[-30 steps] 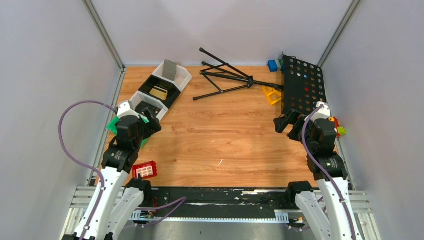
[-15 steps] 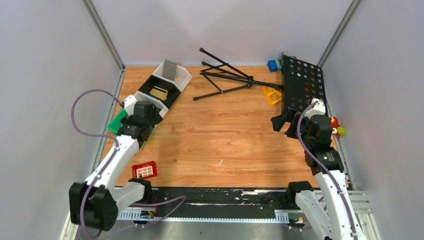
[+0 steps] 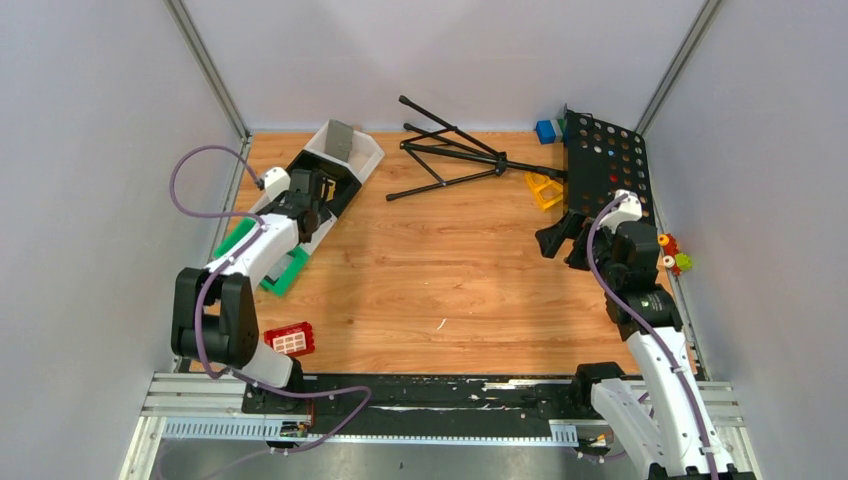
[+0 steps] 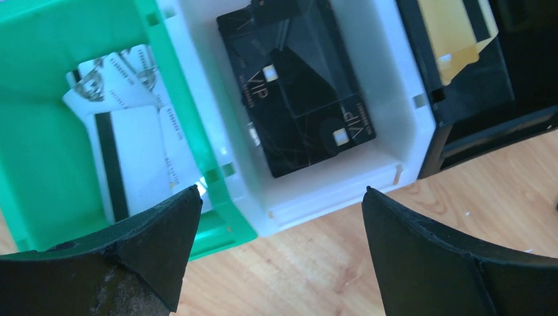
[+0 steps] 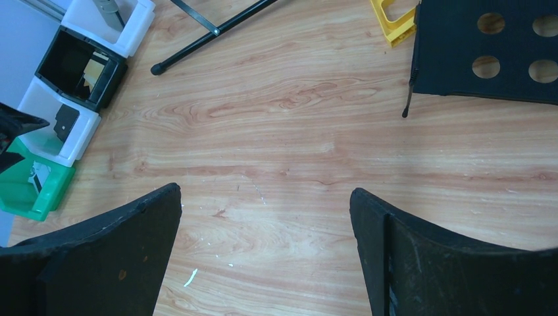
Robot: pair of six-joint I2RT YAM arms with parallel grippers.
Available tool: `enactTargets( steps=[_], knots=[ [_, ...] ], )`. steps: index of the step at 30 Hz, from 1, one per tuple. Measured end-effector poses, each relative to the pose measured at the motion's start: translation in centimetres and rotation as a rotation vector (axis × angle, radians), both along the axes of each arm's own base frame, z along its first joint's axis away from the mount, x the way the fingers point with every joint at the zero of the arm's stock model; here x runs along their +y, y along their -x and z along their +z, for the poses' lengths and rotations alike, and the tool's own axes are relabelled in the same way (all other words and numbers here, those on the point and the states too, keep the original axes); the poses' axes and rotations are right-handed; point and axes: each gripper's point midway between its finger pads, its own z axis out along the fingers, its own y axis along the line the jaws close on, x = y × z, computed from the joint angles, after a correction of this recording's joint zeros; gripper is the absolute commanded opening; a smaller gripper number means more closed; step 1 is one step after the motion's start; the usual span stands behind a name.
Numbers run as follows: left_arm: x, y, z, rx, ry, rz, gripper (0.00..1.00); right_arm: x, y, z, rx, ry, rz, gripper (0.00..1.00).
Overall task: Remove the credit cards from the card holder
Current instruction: Move the storage box to the center of the board.
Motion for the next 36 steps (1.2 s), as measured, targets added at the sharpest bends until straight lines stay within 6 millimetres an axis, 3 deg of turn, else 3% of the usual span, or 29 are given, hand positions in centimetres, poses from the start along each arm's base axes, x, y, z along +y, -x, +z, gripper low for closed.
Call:
enactTargets(
  steps=[9,20,25,33,36],
  knots=[
    [-1.3,-5.3,-0.3,-0.038,0.048,0.027,1.00,0.3,-0.5,-0.1,-0.013,0.003,0.023,0.99],
    [-1.6,-8.4,-1.7,-0.041,0.070,0.051,0.96,0.6,-1.1,-0.6,0.003,0.009,0.039,0.99],
    [-1.3,-10.1,-2.2,-0.049,0.086,0.075,0.82,0.7,-1.2,-0.9,0.012,0.009,0.045,0.98],
    [-0.6,-10.0,-3.0,-0.033,0.096,0.112,0.56,0.8,-1.2,-0.9,0.012,0.005,0.055,0.98],
    [-0.5,-10.2,-2.9,-0.043,0.112,0.114,0.35,0.9,-1.1,-0.9,0.011,0.004,0.057,0.98]
  ],
)
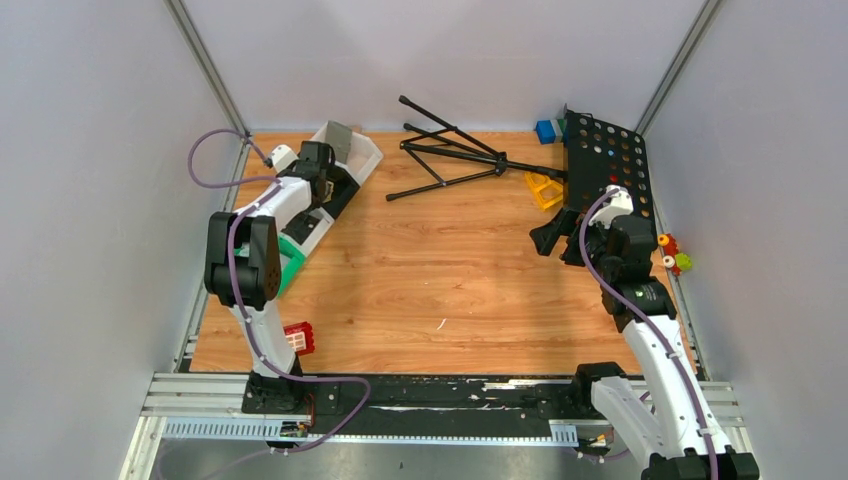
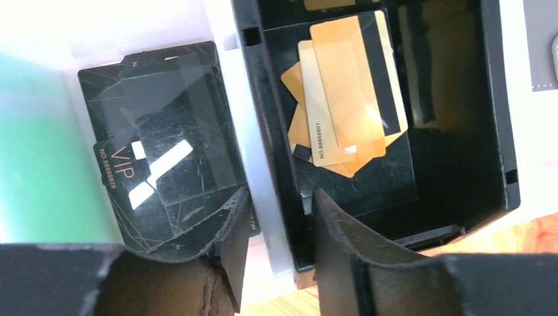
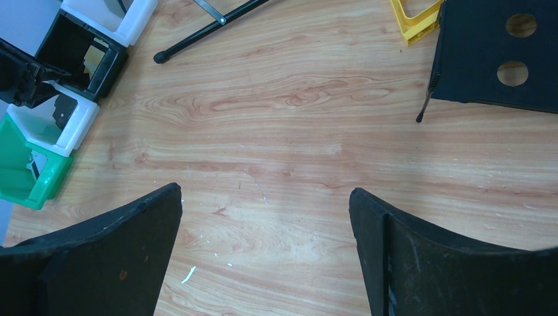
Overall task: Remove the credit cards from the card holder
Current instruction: Move the storage box to the center of the board.
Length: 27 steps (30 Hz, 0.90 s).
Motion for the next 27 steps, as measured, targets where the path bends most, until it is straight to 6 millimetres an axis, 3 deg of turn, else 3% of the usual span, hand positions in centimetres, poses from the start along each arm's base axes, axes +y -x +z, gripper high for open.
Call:
enactTargets(
  steps=[3,6,8,18,27],
  knots=[
    [0.3,-0.1,0.0,-0.009,-0.004,0.006,0.15,0.1,0.1,0.1,-0.004,-0.003,0.004,0.97],
    [1.2,0.8,0.1,-0.005,-0.020,0.012,0.03,0.1,0.2,0.4,-0.013,-0.004,0.006,0.97],
    [1.5,1.4,0.2,-0.003,-0.027,0.004,0.00,0.1,0.2,0.5,-0.016,-0.005,0.009,0.97],
    [1.8,7.5,0.7,0.085,-0.026,-0.069,0.00,0.5,0.5,0.8,-0.023,-0.018,0.029,0.97],
    [-1.0,10.7,2.2,0.129,0.040,-0.333,0.00,1.3,1.0,1.3,-0.036,-0.041,0.070,0.97]
  ],
)
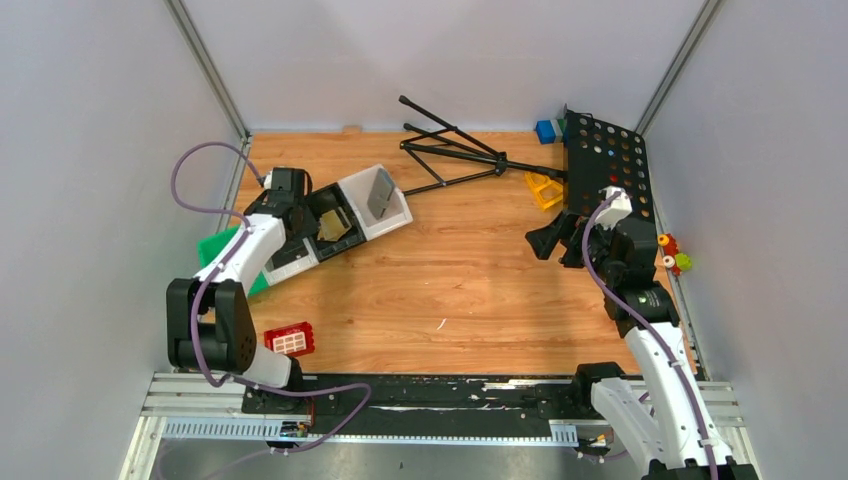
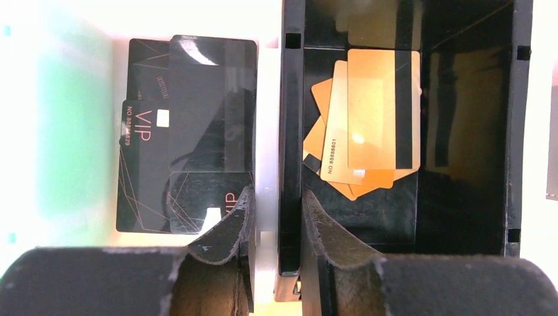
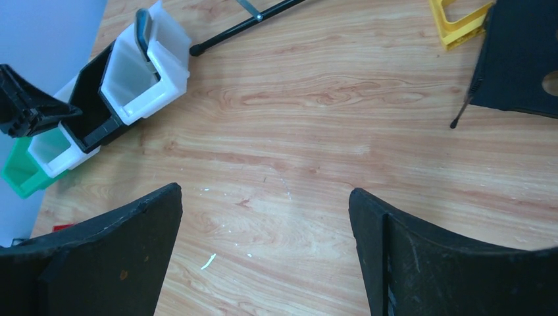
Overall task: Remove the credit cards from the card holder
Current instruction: Move the storage box to the center of the board.
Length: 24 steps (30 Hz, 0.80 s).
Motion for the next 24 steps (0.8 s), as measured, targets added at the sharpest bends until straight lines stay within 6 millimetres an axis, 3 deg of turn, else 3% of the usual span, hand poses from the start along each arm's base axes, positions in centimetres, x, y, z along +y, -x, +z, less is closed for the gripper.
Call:
enactTargets(
  steps=[3,9,14,18,24],
  knots=[
    [-1.6,0.1,1.0,-0.019,0.049,-0.108,0.00,0.7,0.4,0.1,0.001,-0.017,0.045,0.96],
    [-5.1,1.6,2.3,-0.092,0.103,-0.259,0.00,2.4,0.5,-0.1,0.021,-0.062,0.137,0.84],
    [-7.9,4.1,0.6,-0.119,0.094,-0.359,0.00,4.2,0.0,-1.8,0.106,-0.095,0.194,0.79],
    [-9.2,5.8,-1.3,-0.136,0.074,-0.408,0.00,7.0,0.5,-3.5,0.175,-0.072,0.256,0.79],
    [-9.8,5.8,-2.1,-0.198,0.071,-0.425,0.00,11.9,-0.4,-5.1,0.259,-0.013,0.303,0.73]
  ],
)
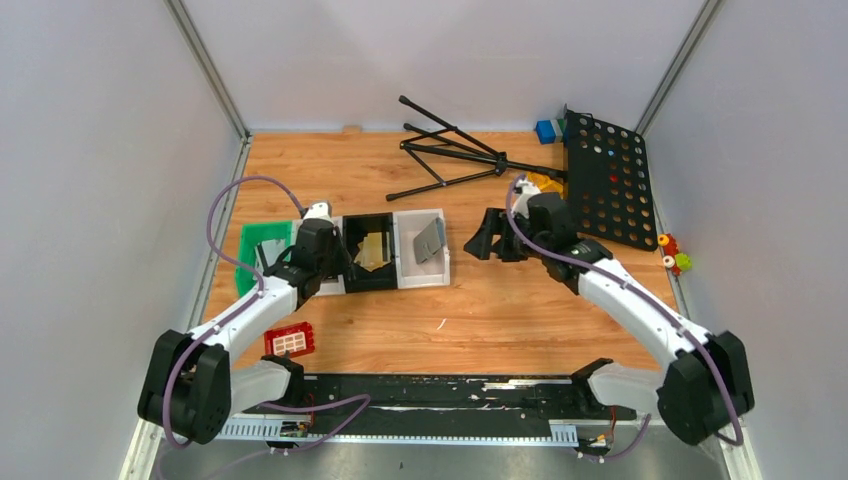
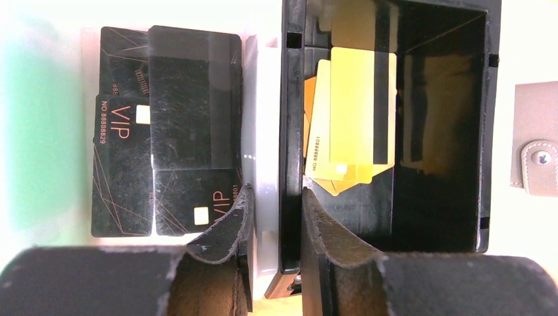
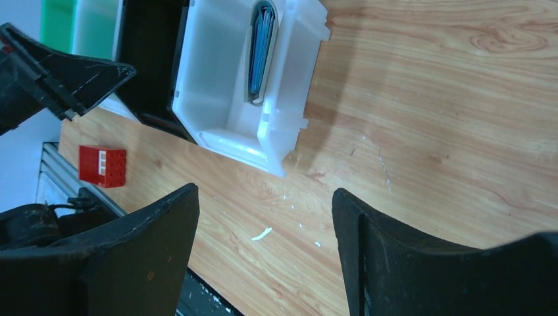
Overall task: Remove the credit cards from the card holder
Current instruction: Move the storage box to the center of the board, then pick up the card holder from the storage box.
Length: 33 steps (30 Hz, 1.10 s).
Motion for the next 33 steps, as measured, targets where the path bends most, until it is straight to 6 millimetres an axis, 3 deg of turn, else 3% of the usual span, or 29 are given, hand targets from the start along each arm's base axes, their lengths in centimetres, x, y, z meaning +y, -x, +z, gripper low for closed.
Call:
enactTargets(
  steps=[8,16,23,33],
  knots=[
    [-0.6,-0.8,0.0,-0.069,0.031,-0.016,0.00,4.8,-3.4,-2.3,0.052,0.089,0.012,0.65],
    [-1.1,-0.9,0.1,-0.082,0.049,-0.039,0.00,7.6,-5.9,-4.2,0.079,0.138,0.017,0.61],
    [-1.1,-0.8,0.1,-0.080,0.052,-0.043,0.00,8.7,-6.9,-5.7,0.104,0.176,0.014,0.51],
    [-1.3,-0.8,0.1,-0.078,0.060,-0.052,0.00,10.8,-6.7,-4.6,0.070,0.178,0.049,0.41]
  ],
)
